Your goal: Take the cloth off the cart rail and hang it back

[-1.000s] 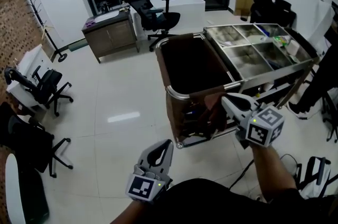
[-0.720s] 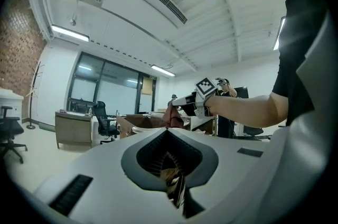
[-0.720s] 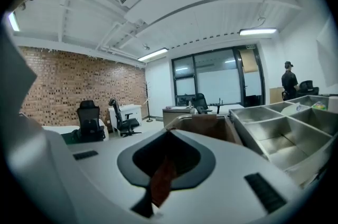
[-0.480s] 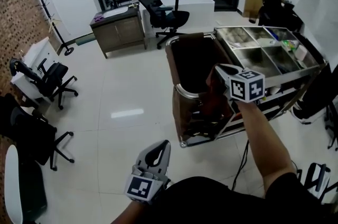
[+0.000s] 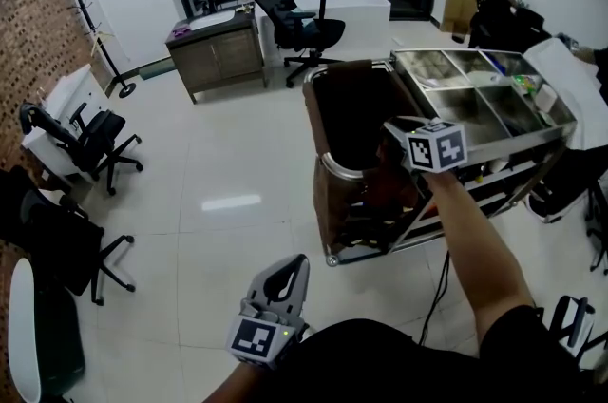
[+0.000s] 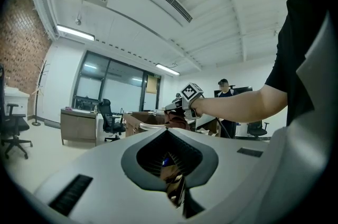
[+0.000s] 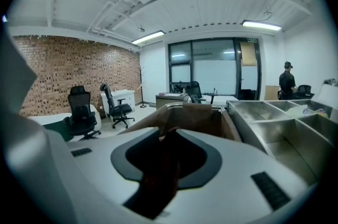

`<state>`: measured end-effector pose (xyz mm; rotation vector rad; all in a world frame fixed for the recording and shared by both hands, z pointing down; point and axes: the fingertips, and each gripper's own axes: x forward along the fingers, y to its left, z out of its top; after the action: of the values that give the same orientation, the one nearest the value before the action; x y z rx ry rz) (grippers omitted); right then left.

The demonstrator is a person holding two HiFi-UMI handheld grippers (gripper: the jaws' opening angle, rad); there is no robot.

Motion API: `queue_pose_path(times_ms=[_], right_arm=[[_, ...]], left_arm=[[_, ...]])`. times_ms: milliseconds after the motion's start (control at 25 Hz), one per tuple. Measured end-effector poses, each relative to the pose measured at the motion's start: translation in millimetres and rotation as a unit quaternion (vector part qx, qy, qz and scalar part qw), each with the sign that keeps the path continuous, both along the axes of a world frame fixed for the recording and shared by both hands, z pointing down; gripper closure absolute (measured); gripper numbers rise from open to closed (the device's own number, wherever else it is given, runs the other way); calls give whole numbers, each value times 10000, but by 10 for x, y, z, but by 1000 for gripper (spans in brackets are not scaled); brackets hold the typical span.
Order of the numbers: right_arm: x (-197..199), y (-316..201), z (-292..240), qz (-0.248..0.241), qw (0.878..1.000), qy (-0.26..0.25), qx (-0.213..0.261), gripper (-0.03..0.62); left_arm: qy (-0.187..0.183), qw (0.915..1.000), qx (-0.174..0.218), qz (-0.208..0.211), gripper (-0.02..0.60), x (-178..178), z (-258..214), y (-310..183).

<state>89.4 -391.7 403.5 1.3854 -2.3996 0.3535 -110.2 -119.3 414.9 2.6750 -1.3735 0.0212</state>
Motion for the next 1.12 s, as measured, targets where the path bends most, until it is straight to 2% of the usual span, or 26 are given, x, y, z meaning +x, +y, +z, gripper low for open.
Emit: queue_pose_path(times_ms=[200,600,680,720,880,1120], right_arm=[[-12,119,70,-185,9997,67,-136,450],[77,414,-9,-252,9996,-93,49,451],[46,517,-95,-334,9989,-291,161,454],[23,580,-161,-396,9978,-465,239,495],[-24,904,-480,-523,9895,-1198,619,588],[4,1660,-786,-594,9767,-1668,1215,589]], left_arm=[[14,10000,-29,63,583,48,15,-11],[55,9997,6,244,583,181,-8,-10],[60,9996,-1,288,583,220,-7,-9],[56,9995,3,320,583,242,-9,-8],[33,9989,-9,469,583,349,4,4],[-18,9973,-71,735,583,566,34,48]])
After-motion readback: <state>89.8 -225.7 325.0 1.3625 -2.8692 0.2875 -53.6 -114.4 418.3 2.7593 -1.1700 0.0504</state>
